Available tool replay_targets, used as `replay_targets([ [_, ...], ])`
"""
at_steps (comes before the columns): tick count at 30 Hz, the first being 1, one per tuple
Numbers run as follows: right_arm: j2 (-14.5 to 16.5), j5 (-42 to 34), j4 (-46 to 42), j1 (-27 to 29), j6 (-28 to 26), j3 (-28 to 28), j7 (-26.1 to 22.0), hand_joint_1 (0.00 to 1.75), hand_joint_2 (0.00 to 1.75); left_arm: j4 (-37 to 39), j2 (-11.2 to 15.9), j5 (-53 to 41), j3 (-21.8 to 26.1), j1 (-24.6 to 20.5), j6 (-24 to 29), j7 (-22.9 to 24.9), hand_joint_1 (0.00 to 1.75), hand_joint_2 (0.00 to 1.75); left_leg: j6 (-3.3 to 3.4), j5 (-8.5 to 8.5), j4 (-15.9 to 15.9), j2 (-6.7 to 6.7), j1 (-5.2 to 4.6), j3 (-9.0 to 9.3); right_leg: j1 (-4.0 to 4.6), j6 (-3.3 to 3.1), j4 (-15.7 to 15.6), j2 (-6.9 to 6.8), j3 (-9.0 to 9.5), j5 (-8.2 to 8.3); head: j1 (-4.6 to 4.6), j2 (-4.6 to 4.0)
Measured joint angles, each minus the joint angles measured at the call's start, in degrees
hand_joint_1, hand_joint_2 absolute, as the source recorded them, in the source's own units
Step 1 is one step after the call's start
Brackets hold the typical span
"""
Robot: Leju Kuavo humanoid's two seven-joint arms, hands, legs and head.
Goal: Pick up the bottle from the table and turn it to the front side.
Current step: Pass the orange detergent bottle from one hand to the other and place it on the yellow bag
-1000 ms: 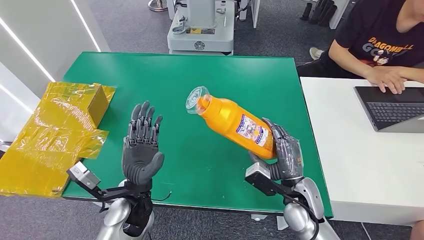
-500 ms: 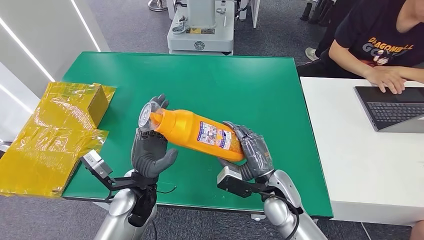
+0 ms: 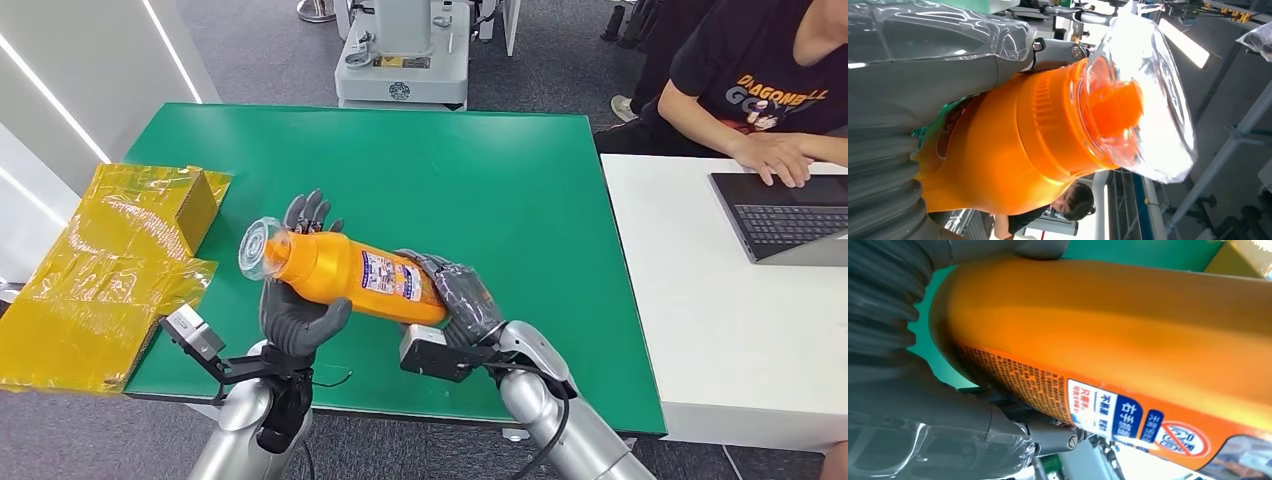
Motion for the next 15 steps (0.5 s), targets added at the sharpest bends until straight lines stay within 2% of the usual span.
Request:
replay_targets([
  [15,1.69,0.14,6.85,-4.06,5.14,2.66,-0.37,1.75,1.75,2.01,0.01,-2.61,1.51,0.13,1.41,-0.10,0.00,1.75,0.00,0.00,0.00,0.00,0.00,0.00,0.00,0.00,0.00,0.00,-0.01,0.00,-0.01,0.00],
])
